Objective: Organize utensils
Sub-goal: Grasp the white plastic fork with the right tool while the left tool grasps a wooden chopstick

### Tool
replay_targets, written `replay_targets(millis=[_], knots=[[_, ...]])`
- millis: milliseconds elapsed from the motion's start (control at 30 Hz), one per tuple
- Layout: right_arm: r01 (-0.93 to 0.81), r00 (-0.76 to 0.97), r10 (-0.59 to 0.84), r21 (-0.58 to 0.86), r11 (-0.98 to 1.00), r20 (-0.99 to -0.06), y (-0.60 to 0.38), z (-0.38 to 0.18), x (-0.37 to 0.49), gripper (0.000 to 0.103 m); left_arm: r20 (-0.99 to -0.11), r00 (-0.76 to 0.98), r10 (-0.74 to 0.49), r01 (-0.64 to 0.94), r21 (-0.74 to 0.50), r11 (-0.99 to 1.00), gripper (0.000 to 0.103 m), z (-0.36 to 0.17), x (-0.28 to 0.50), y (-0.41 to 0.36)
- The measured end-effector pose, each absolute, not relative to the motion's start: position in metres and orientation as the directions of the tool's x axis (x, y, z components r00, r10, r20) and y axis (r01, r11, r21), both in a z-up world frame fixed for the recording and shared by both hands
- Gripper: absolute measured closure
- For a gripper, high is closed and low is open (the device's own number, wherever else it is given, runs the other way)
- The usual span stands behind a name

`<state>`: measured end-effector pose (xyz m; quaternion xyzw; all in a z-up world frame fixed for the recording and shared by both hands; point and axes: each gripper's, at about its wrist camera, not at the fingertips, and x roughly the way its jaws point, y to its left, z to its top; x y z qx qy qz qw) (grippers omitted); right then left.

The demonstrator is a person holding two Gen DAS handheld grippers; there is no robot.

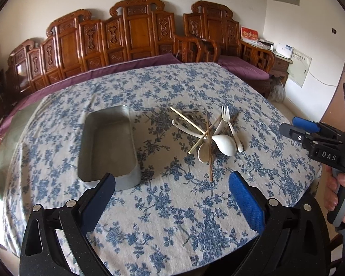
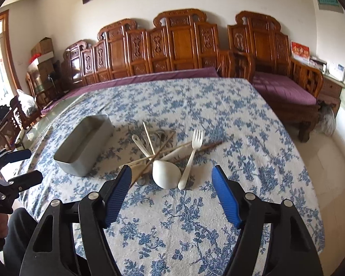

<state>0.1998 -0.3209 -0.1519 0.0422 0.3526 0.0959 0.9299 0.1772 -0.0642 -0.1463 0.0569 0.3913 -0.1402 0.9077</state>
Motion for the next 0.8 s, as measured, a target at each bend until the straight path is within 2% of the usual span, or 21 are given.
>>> replay_targets(millis=[233, 300, 467, 533, 800], knots=[[-0.125, 0.678, 0.199, 0.157, 0.98, -0.708, -0.325, -0.185, 0.238, 0.043, -0.769, 0.584, -0.259, 0.357, -0.042, 0.933, 0.03, -0.175, 0.221, -0.086], [-0.113, 0.66, 0.201, 0.168, 0.979, -0.724, -0.329, -0.194, 0.252, 0.046, -0.78, 0.569, -0.26, 0.369, -0.041, 0.929, 0.032, -0.184, 0.233, -0.093], [-0.106, 0.606, 0.219, 0.194, 0.975, -0.765, -0.332, -0.222, 0.288, 0.059, -0.808, 0.515, -0.285, 0.393, -0.073, 0.917, 0.042, -0.204, 0.265, -0.108], [-0.109, 0.583, 0.228, 0.202, 0.973, -0.78, -0.33, -0.234, 0.302, 0.062, -0.822, 0.493, -0.285, 0.39, -0.084, 0.917, 0.051, -0.213, 0.279, -0.111], [-0.128, 0.524, 0.205, 0.162, 0.978, -0.826, -0.32, -0.259, 0.336, 0.067, -0.848, 0.427, -0.314, 0.409, -0.129, 0.903, 0.063, -0.234, 0.313, -0.122]])
